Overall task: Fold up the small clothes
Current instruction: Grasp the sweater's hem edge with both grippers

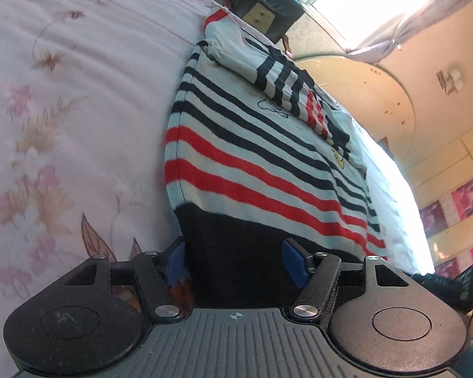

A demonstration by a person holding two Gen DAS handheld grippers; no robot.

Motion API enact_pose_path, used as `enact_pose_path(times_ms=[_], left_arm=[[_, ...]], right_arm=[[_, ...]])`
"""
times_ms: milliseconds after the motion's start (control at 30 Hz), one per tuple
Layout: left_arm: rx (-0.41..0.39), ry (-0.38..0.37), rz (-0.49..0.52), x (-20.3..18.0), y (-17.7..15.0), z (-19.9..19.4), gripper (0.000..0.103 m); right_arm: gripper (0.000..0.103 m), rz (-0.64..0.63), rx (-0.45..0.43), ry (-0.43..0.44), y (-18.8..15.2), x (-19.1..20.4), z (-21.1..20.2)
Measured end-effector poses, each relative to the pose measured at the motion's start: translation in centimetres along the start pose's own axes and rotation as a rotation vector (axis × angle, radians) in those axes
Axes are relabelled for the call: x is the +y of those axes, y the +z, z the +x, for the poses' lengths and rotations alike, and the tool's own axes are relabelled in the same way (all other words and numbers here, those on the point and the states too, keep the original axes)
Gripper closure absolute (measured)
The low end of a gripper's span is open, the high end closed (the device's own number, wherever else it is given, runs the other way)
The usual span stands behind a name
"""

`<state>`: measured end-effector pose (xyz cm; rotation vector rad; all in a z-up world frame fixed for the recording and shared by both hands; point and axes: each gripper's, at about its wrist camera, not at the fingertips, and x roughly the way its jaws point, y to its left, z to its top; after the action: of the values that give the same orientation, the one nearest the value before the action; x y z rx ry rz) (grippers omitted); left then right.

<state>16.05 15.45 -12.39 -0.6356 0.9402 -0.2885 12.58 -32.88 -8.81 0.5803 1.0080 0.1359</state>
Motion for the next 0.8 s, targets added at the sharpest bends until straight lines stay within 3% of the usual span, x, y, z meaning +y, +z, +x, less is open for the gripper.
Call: enact_pose_path(times_ms=[67, 167, 300, 433, 467, 500, 667, 800], left_arm=[[0.016, -0.023, -0.081, 0.3, -1.3, 0.5, 0.07], [-0.02, -0.042, -0.147, 0.5, -3.1, 0.7, 0.071], [-0.061, -0.037, -0.191, 0.6, -3.7, 1.1, 0.071], [-0.08, -0.021, -0.153, 0.0, -2.6, 1.9, 0.072], [-0.084, -0.007, -0.14, -0.2, -2.4, 2.2, 0.088], [-0.079, 0.033, -0.114, -0.4, -2.2, 2.5, 0.099], [-0.121, 0.093, 0.01, -2.2, -2.1, 2.2, 0.099], [-0.14, 0.091, 0.01, -1.8, -2.0, 1.7, 0.099]], right_arm=[[0.066, -0.004, 0.039, 0.045, -1.3, -0.1, 0.2], [0.069, -0.034, 0.07, 0.085, -2.8, 0.2, 0.5], [0.074, -0.101, 0.071, 0.07, -3.3, 1.5, 0.7], [0.095, -0.168, 0.075, 0.051, -3.2, 2.3, 1.7], [0.096, -0.169, 0.067, 0.053, -3.4, 2.2, 1.7], [0.097, -0.172, 0.061, 0.053, -3.5, 2.2, 1.6], [0.098, -0.233, 0.027, 0.01, -3.6, 2.9, 0.7], [0.098, -0.254, 0.026, 0.001, -3.2, 3.1, 0.8]])
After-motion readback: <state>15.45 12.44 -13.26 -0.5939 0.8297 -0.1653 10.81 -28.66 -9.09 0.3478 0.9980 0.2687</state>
